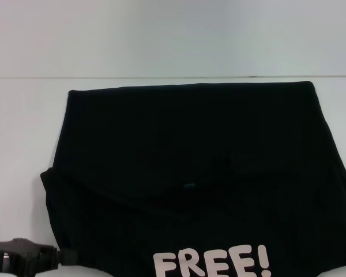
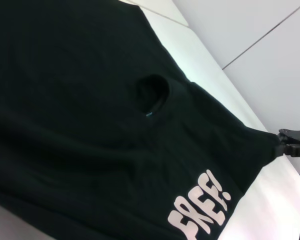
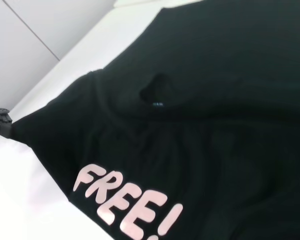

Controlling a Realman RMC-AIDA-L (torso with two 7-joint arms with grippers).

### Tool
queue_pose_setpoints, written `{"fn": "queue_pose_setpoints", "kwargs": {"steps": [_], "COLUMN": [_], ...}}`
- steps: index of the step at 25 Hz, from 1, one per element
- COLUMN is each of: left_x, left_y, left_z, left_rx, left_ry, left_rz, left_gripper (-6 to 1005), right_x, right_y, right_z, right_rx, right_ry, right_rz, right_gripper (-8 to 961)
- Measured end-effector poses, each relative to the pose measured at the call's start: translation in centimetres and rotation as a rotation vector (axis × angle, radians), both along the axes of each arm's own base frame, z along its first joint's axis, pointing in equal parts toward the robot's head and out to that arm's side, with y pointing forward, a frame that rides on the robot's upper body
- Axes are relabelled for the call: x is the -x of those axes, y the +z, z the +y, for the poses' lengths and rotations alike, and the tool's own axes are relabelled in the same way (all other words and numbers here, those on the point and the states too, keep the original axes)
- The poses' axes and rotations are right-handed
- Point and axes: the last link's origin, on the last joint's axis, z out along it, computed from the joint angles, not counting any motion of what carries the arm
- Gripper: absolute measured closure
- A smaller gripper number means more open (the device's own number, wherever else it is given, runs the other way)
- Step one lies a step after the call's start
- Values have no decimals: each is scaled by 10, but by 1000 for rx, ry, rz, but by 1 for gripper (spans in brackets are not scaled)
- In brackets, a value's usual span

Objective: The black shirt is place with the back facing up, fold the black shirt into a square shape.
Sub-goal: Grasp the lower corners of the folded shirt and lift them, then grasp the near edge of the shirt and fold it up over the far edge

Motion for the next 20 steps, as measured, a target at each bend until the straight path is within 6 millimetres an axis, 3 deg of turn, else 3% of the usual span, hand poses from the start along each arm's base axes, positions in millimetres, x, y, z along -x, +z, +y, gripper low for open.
{"fn": "queue_pose_setpoints", "kwargs": {"steps": [6, 20], "left_x": [-7, -16], "left_y": [3, 16], "left_z": [16, 91], "left_rx": [-17, -181], "left_ry": [-36, -62], "left_rz": [17, 160], "left_gripper": [995, 990], "right_x": [4, 26], "right_y": [3, 15], "right_z": [16, 82], "right_rx": [-76, -264], "right_ry": [42, 91], "right_rz": [1, -54], "right_gripper": [879, 878]}}
